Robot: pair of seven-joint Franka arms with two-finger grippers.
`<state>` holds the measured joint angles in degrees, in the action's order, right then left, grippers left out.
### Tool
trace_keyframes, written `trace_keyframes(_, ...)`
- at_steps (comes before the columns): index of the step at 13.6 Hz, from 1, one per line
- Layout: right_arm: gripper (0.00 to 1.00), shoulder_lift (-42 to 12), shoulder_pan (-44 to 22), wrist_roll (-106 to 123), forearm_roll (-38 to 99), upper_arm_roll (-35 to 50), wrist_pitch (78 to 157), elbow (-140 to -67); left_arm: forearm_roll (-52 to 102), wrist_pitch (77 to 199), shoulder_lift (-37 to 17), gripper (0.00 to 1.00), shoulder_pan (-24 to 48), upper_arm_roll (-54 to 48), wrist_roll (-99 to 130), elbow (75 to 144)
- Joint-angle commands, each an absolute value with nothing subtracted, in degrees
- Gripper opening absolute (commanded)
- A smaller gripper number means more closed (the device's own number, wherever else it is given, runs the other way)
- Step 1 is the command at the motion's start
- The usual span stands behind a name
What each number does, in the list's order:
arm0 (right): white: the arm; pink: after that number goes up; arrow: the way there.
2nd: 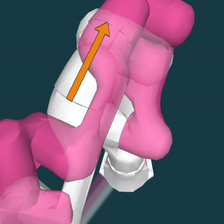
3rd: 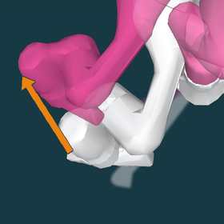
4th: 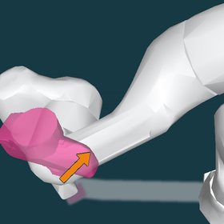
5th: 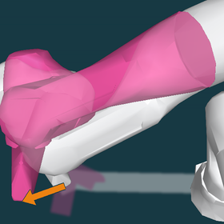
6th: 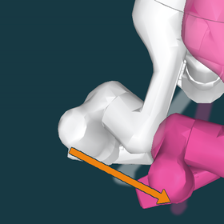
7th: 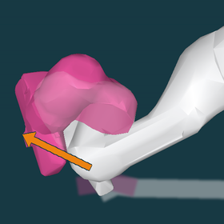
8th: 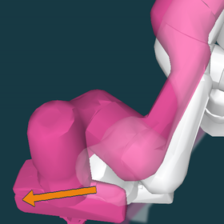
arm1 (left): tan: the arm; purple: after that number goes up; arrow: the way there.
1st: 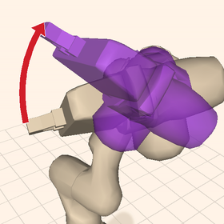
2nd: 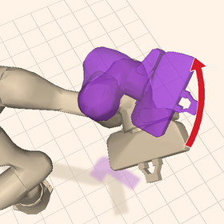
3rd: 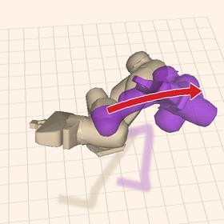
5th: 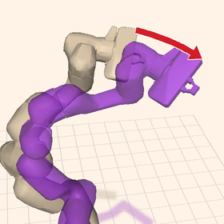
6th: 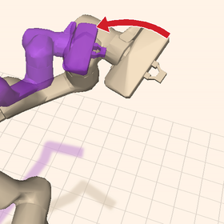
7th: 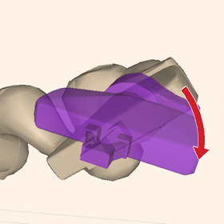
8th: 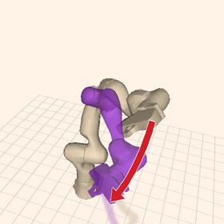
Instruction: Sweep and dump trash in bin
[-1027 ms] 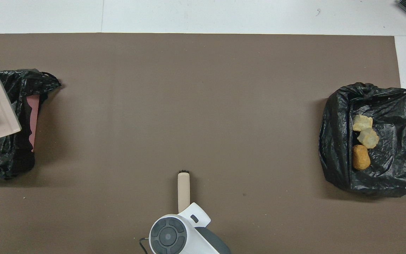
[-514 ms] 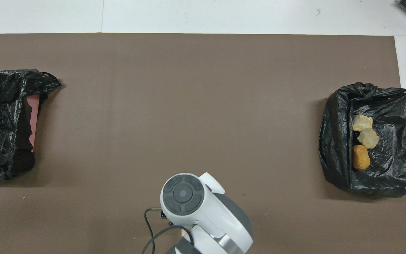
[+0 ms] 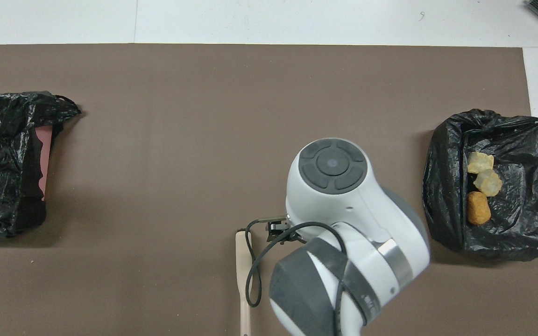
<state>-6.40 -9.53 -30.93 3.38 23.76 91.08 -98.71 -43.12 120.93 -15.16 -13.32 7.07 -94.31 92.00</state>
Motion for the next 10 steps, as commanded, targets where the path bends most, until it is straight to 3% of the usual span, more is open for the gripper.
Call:
trace_keyframes(1, 1.0, -6.5, -4.0, -24.9, 0.7, 23.7, 88.3, -94.7, -50.8, 119.5, -12.8, 0.0, -12.0, 7.7, -91.6, 94.5)
trace_keyframes(3, 1.0, -5.7, 1.0, -18.9, 0.3, 23.5, 84.3, -91.6, -56.3, 117.0, -12.5, 0.0, -11.2, 7.7, -89.2, 94.1)
trace_keyframes(7, 1.0, -4.6, 9.7, -8.6, -4.7, 23.1, 84.0, -91.1, -61.7, 110.4, -9.9, 0.0, -8.2, 7.6, -86.7, 94.4)
trace_keyframes(10, 1.0, -4.0, 12.3, -8.4, -5.2, 21.4, 84.4, -88.1, -69.8, 106.3, -6.8, 0.0, -3.4, 7.6, -79.7, 100.0)
